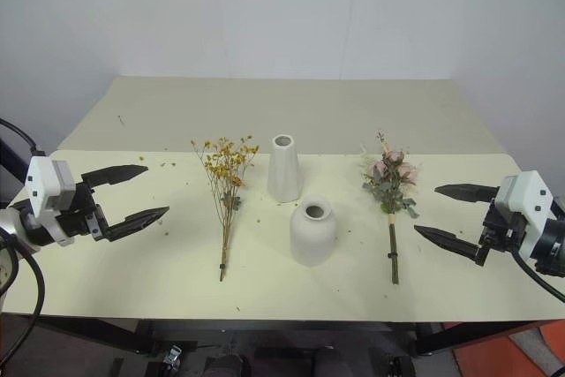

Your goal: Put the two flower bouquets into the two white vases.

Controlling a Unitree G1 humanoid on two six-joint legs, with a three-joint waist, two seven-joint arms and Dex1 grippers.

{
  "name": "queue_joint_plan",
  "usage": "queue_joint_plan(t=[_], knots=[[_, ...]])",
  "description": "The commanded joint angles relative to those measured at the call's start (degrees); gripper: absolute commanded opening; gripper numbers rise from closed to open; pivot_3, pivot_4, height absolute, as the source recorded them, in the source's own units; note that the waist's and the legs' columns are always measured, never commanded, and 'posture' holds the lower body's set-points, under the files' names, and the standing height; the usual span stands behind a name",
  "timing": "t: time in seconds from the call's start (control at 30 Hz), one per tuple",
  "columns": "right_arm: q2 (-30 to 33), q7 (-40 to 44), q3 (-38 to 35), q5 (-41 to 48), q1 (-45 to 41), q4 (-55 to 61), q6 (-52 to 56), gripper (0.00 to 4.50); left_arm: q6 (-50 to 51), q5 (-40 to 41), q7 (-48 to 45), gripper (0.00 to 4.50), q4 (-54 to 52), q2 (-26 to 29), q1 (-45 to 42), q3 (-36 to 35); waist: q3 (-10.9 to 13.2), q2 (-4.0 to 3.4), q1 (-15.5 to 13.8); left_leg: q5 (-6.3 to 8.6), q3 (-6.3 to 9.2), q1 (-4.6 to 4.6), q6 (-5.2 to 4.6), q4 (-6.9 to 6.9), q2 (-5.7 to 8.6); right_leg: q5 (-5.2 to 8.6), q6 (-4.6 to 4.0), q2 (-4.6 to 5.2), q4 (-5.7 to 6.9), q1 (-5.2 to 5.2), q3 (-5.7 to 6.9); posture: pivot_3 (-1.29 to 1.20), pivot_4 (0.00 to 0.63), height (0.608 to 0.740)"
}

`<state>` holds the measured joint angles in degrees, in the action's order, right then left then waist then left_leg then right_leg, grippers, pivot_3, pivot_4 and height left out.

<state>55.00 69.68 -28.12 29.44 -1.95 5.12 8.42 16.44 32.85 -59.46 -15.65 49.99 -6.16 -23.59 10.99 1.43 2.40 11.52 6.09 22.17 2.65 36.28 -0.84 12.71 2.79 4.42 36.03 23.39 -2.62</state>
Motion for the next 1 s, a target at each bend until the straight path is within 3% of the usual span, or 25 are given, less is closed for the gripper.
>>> queue_joint_plan(t=[0.03,0.87,1.0], knots=[[0.5,-0.7,-1.0,0.4,-0.9,1.4,-0.7,4.44,-0.2,0.7,0.4,4.50,-1.7,0.4,-0.3,-1.0,0.0,0.00,0.0,0.00,0.00,0.00,0.00,0.00,0.00,0.00,0.00,0.00,0.00,0.00,0.00,0.00,0.150,0.740],[0.0,-3.0,-0.3,0.3,-1.3,2.7,-0.9,4.44,0.4,0.8,0.2,4.50,-0.5,1.3,-2.8,-0.2,0.0,0.00,0.0,0.00,0.00,-0.01,0.00,0.03,0.00,0.00,0.01,0.00,0.03,-0.01,0.00,0.00,0.150,0.740],[-0.1,-3.2,0.4,0.0,-2.7,2.4,-1.5,4.44,10.9,-2.0,7.6,4.50,-2.1,4.3,-4.7,2.7,0.0,0.00,0.0,0.00,0.00,-0.04,0.00,0.04,0.00,-0.01,0.01,-0.01,0.07,-0.01,-0.02,0.00,0.150,0.740]])
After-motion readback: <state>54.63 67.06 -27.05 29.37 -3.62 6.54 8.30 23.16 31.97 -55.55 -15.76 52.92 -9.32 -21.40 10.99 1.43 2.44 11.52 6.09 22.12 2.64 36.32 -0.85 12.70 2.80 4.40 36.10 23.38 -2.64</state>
